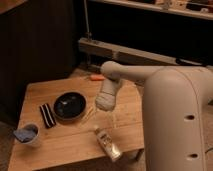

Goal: Stand the bottle upright

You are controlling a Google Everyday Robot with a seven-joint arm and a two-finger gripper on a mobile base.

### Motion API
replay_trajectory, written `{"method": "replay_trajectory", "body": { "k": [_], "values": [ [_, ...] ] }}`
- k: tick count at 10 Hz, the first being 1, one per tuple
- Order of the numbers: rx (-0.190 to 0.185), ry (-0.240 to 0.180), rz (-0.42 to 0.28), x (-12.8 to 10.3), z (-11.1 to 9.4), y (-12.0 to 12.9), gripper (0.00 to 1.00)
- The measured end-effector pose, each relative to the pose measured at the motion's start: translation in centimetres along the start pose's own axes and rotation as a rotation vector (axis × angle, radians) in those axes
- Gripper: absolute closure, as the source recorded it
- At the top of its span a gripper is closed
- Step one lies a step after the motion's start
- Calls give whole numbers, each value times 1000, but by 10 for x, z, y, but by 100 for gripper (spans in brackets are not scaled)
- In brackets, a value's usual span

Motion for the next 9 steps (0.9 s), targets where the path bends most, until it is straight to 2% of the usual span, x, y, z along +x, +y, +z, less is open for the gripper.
{"method": "replay_trajectory", "body": {
  "k": [2, 3, 4, 5, 6, 7, 8, 9],
  "values": [
    [-3, 6, -4, -1, -1, 0, 20],
    [-31, 39, -33, -2, -8, 2, 20],
    [-72, 79, -71, -5, -15, 3, 20],
    [-169, 167, -167, -16, -25, -1, 20],
    [-216, 218, -210, -22, -28, -1, 20],
    [-255, 260, -248, -28, -30, -3, 20],
    [-274, 281, -265, -31, -31, -3, 20],
    [-273, 281, -262, -30, -32, -2, 20]
  ]
}}
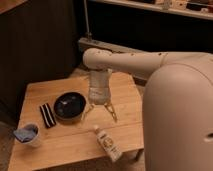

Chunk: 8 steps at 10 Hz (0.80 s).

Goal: Stand the bottle upright

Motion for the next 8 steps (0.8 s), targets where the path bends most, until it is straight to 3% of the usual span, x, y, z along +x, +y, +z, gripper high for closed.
{"method": "replay_trajectory", "body": {
  "k": [3, 4, 5, 6, 8],
  "values": [
    [-3, 4, -10, -1, -1, -3, 20],
    [-16, 24, -13, 0, -2, -4, 20],
    [-46, 80, -27, 1, -2, -12, 20],
    [-78, 177, -58, 2, -1, -23, 20],
    [-127, 310, -106, 0, 3, -23, 20]
  ]
}}
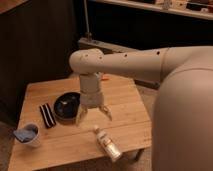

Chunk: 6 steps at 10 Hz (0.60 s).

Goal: Stand the bottle upright

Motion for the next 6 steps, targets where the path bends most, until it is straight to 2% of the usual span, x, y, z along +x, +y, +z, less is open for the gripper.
{"method": "replay_trajectory", "body": {
  "k": [1, 2, 3, 5, 6],
  "values": [
    [-26, 127, -60, -8, 4, 0, 20],
    [-45, 237, -86, -11, 8, 11, 20],
    [-53, 311, -119, -17, 10, 11, 20],
    [-75, 412, -161, -21, 12, 17, 20],
    [-76, 430, -169, -21, 12, 17, 20]
  ]
}}
